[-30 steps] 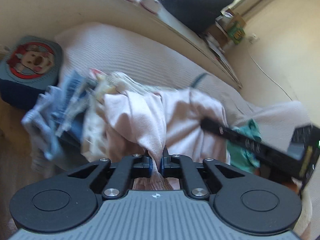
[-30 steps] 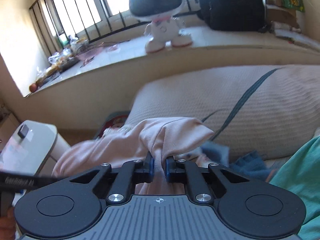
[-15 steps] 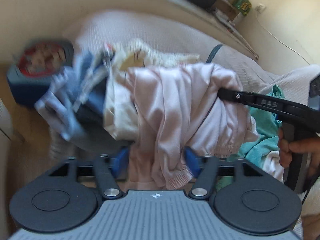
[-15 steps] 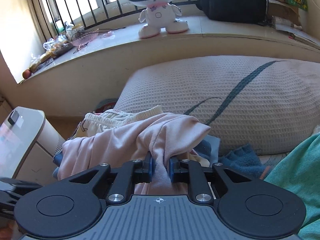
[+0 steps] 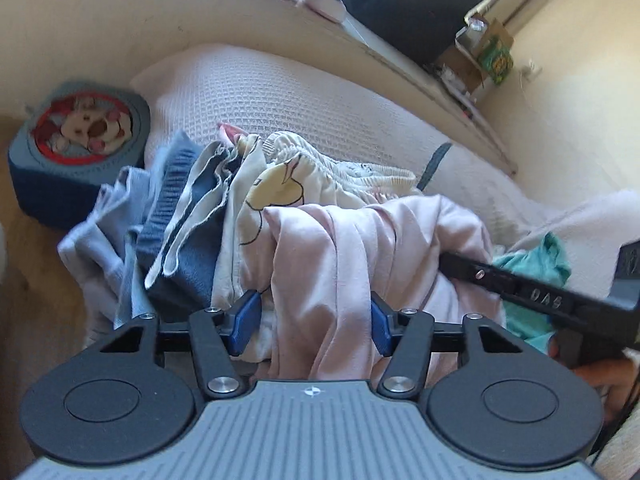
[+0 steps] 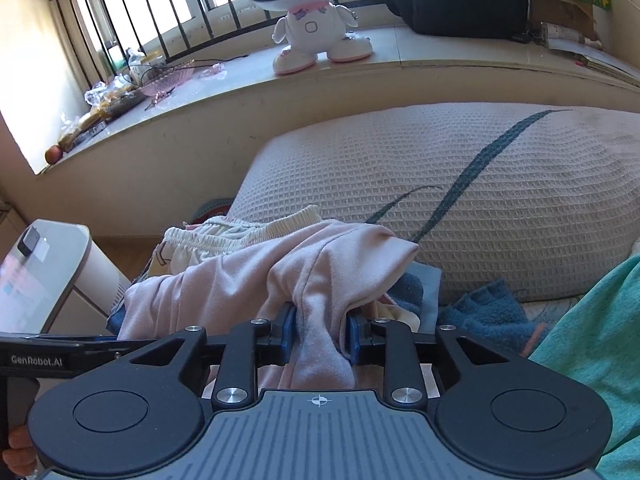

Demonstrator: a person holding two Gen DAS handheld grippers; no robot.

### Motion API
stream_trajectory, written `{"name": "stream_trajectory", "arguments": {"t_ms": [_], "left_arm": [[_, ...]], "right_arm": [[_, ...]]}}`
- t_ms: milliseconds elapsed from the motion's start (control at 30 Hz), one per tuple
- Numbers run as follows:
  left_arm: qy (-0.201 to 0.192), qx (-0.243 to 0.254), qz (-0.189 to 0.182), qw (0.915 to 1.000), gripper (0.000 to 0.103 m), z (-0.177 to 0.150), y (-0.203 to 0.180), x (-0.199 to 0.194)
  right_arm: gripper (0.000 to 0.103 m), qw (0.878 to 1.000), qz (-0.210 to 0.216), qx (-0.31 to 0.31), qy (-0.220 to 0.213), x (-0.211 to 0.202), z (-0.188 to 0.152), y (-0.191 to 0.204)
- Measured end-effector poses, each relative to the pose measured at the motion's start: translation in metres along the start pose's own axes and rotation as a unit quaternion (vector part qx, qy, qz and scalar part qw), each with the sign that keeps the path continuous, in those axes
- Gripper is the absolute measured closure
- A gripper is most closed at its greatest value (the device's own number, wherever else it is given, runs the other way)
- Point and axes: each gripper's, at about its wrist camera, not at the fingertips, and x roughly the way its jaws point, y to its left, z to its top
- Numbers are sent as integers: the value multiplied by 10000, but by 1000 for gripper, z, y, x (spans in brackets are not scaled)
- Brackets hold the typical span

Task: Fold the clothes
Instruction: 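Lift the folded pink garment with both grippers and carry it onto the stack, then lower the pink garment onto the stack and open both grippers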

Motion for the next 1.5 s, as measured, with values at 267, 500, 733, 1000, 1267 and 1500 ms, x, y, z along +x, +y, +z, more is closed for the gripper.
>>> {"name": "stream_trajectory", "arguments": {"t_ms": [267, 500, 733, 1000, 1267, 1500], "left_arm": [[-54, -151, 39, 9999, 93, -2, -8, -6], [-258, 59, -81, 9996, 96, 0, -25, -37], [-557, 589, 105, 9967, 96, 15, -49, -85], [-606, 1065, 548, 9910, 95, 68, -53, -51], [16, 960, 872, 9915, 78, 62, -13, 32], [-72, 1286, 1559, 9793, 21, 52, -37, -1]], "right_arm": [[73, 9998, -66, -155, -67, 4, -3, 5], [91, 9975, -223, -610, -260, -18, -8, 21], [91, 9959, -209, -705, -522, -35, 0, 32], [91, 9950, -179, -585, -783, -30, 21, 37], [86, 9987, -347, -236, -290, 25, 10, 10], [72, 9991, -150, 22, -386, 7, 8, 4]]}}
